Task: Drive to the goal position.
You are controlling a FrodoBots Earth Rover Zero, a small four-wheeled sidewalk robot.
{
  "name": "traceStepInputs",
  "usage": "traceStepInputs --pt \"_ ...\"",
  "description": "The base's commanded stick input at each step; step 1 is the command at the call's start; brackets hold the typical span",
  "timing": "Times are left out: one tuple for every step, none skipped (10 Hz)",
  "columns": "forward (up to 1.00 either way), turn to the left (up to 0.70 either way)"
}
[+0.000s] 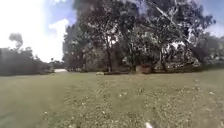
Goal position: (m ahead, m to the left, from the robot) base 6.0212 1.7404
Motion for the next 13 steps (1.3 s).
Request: traceStepInputs --pt "0.70 -0.01" --pt "0.70 0.00" --pt "0.70 0.00" --pt "0.70 0.00" --pt "0.70 0.00" --pt "0.70 0.00" --pt "0.70 0.00" --pt "0.70 -0.01" --pt "0.70 -0.02" --pt "0.70 0.00" --pt "0.70 0.00" --pt "0.70 0.00" --pt "0.70 0.00"
